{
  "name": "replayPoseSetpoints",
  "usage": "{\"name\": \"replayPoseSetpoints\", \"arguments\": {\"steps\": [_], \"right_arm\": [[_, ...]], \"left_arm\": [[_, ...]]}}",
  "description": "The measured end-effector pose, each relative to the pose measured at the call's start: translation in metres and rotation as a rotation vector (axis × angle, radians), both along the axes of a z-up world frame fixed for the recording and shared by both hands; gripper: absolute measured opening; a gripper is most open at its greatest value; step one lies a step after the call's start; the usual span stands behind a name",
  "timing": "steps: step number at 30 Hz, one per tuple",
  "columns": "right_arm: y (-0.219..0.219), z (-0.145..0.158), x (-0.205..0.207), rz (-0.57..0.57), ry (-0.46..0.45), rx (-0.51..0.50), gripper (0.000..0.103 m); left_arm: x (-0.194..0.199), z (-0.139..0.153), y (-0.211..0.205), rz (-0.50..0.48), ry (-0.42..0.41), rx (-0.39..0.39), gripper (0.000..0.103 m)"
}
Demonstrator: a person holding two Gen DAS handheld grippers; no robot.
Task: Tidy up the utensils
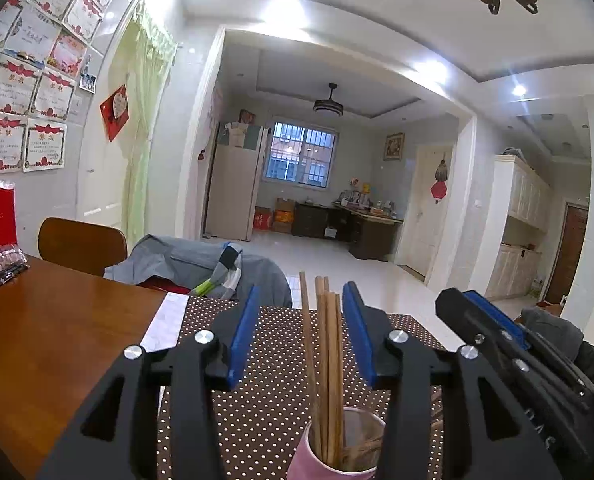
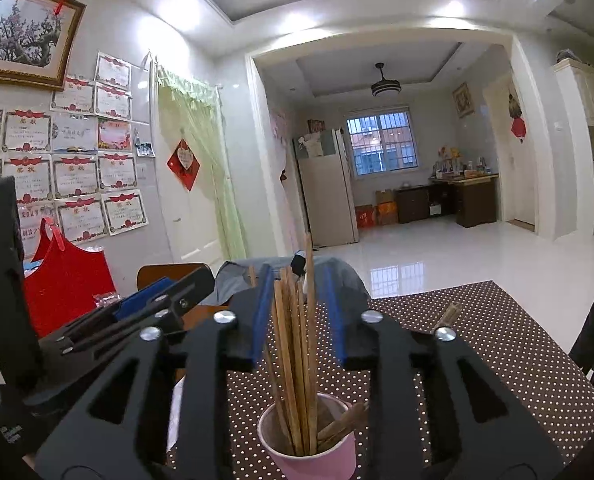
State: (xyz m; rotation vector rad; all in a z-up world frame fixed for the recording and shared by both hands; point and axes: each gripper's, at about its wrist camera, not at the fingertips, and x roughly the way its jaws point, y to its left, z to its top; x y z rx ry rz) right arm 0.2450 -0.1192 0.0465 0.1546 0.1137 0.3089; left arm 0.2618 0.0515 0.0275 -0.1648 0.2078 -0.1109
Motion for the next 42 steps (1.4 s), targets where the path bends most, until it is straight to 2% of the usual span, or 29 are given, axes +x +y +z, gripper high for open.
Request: {"name": "replayPoseSetpoints", "arguments": {"steps": [8, 10, 11, 21, 28, 34, 42], "right_arm": [[-0.002, 0.006, -0.006, -0.023, -0.016, -0.014, 0.029], [-0.001, 0.009, -0.012, -0.034, -0.03, -0.023, 0.038], [-0.003, 0.009, -0.013, -0.039, -0.035, -0.025, 0.049], [-0.009, 0.02, -0.064, -0.088, -0.075, -0.061, 0.052], [-0.018, 0.014, -0.096, -0.116, -0.036, -0.073, 0.056], [-0.022, 0.008, -0.124, -0.13, -0.009, -0.084, 0.065], [-0.024, 0.001, -0.154, -0.141, 0.02, -0.08, 0.082]], "left_arm": [[-0.007, 0.007, -0.002, 0.022, -0.012, 0.027, 0.048], [-0.012, 0.01, -0.001, 0.022, -0.015, 0.025, 0.05], [-0.015, 0.011, 0.0, 0.023, -0.015, 0.025, 0.051], [-0.061, 0.02, 0.002, 0.036, -0.009, 0.068, 0.058], [-0.1, 0.02, -0.004, 0.022, -0.015, 0.113, 0.063], [-0.131, 0.015, -0.004, 0.016, -0.024, 0.137, 0.068], [-0.164, 0.01, -0.01, -0.009, -0.035, 0.187, 0.07]]}}
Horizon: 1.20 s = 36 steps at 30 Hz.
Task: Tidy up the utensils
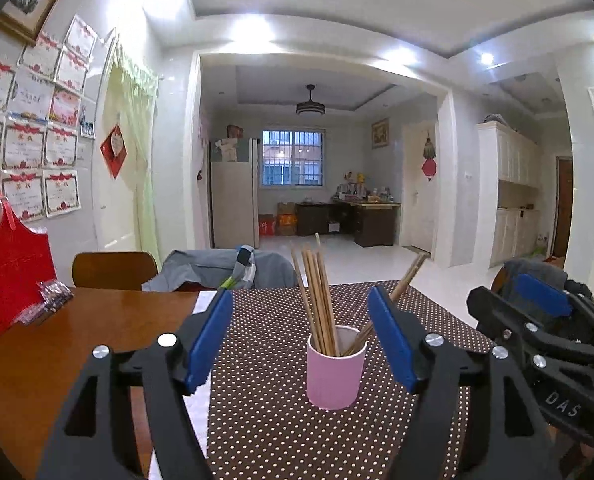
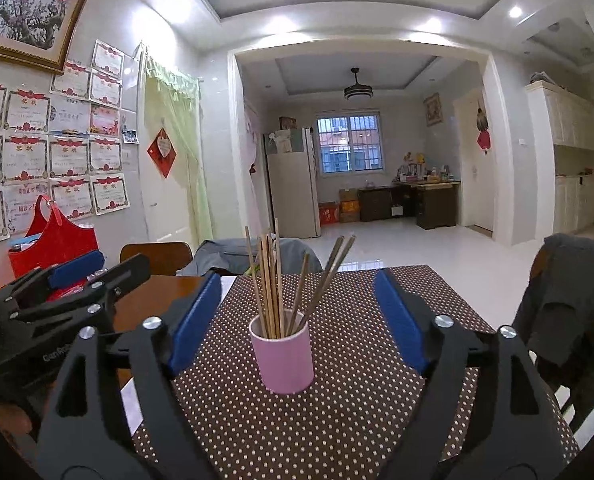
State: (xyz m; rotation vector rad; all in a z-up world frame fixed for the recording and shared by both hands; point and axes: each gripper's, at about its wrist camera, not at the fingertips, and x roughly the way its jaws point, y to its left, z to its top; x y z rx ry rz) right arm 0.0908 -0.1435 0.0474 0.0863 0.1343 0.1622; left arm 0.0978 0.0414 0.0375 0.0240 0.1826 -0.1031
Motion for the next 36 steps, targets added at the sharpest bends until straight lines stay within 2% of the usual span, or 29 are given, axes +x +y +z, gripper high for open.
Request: {"name": "replayPoseSetpoints", "arguments": {"steps": [6, 12, 19, 36], "right_arm": [[-0.004, -0.004, -0.021, -0.041, -0.007, -0.003, 0.092], [-0.008, -0.01, -0.035, -0.049, -0.001, 0.005, 0.094], [-0.015, -0.012, -0.044, -0.068, -0.008, 0.003, 0.095], [-0.009, -0.011, -0.058, -0.095, -0.05, -0.045, 0.095]], "left_arm": [[-0.018, -0.003, -0.008, -0.031, -0.011, 0.029, 0.071], [-0.03, -0.005, -0.011, -0.04, -0.02, 0.015, 0.071], [-0.043, -0.007, -0.012, -0.047, -0.034, -0.014, 0.074], [-0.052, -0.011, -0.014, -0.038, -0.049, 0.012, 0.075]]}}
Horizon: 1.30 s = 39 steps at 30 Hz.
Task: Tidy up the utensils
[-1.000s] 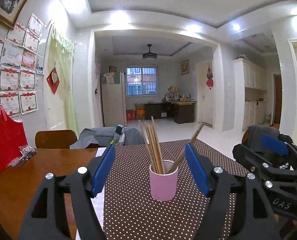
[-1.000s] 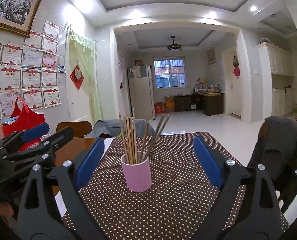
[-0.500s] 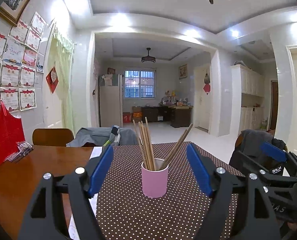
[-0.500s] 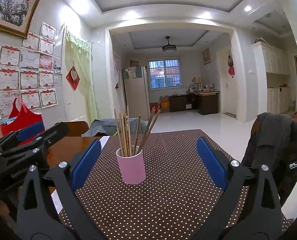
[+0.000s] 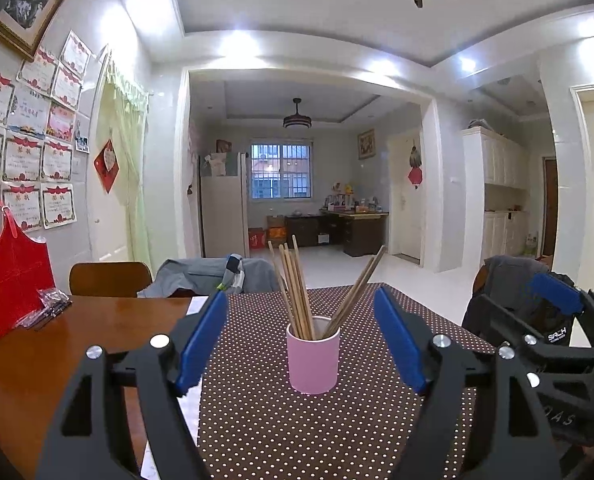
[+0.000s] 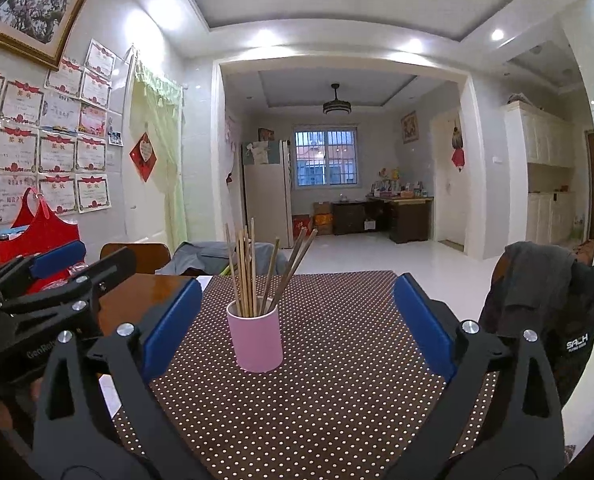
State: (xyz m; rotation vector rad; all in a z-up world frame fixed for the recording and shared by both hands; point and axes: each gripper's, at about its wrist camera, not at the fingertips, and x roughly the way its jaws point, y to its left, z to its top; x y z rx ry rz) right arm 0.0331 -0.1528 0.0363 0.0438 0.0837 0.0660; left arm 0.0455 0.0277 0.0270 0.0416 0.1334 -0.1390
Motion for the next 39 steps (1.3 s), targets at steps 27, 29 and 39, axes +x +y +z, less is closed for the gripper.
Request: {"name": "replayPoseSetpoints", "arguments": {"steps": [27, 29, 39], "right_arm": [[-0.0007, -0.0028, 0.002, 0.007, 0.016, 0.003, 0.095], [-0.0003, -0.0029, 0.0016, 0.008, 0.017, 0.005, 0.095], [-0.0009, -0.003, 0.0033, 0.008, 0.02, 0.006, 0.095]], "left_arm": [[-0.0038, 0.0015, -0.0019, 0.02, -0.011, 0.022, 0.075], [-0.0043, 0.0015, -0.0012, 0.019, -0.012, 0.022, 0.075], [-0.0037, 0.0011, -0.0012, 0.019, -0.01, 0.024, 0.075]]}}
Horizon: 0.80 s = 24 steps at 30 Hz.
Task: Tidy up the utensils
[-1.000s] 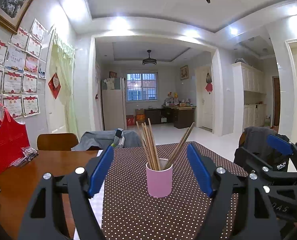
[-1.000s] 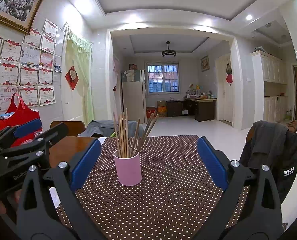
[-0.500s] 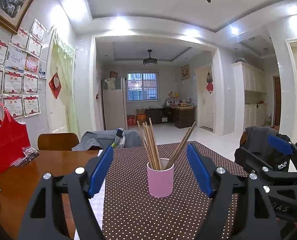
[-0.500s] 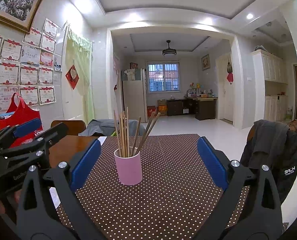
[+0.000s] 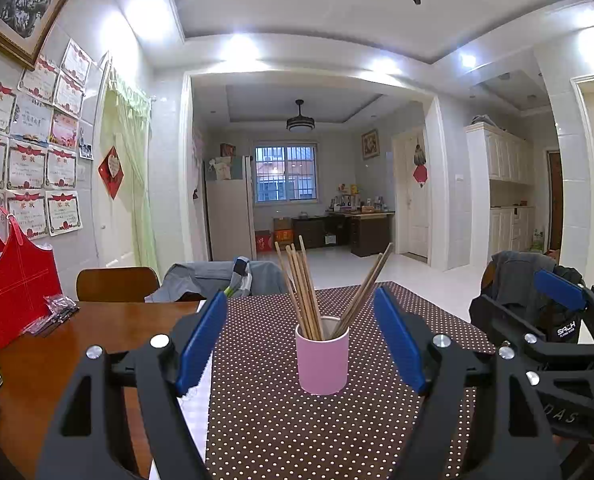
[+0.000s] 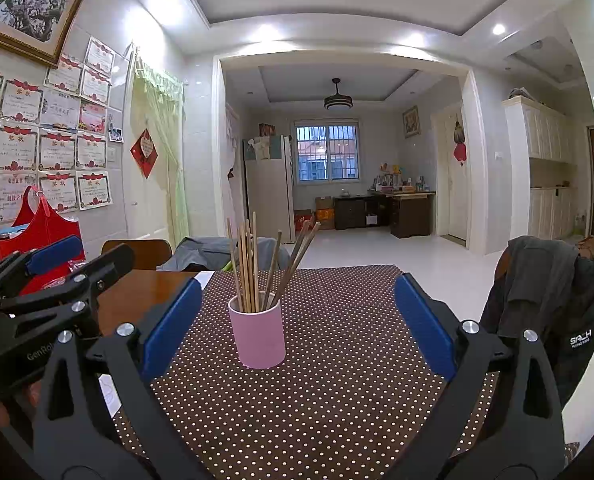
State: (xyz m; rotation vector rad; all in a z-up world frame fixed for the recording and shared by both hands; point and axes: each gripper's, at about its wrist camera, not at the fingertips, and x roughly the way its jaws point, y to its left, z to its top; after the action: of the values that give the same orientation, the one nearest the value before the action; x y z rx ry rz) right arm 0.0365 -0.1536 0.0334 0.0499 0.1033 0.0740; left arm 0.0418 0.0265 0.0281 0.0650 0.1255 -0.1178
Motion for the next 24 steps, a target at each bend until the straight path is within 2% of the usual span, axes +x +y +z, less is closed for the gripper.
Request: {"name": "replayPoseSetpoints", "arguments": {"steps": [24], "right_arm": [[-0.0007, -0.0014, 0.0008, 0.0, 0.005, 0.002, 0.095]], "left_arm": [[0.0, 0.0002, -0.0003, 0.0, 0.0, 0.002, 0.075]]}}
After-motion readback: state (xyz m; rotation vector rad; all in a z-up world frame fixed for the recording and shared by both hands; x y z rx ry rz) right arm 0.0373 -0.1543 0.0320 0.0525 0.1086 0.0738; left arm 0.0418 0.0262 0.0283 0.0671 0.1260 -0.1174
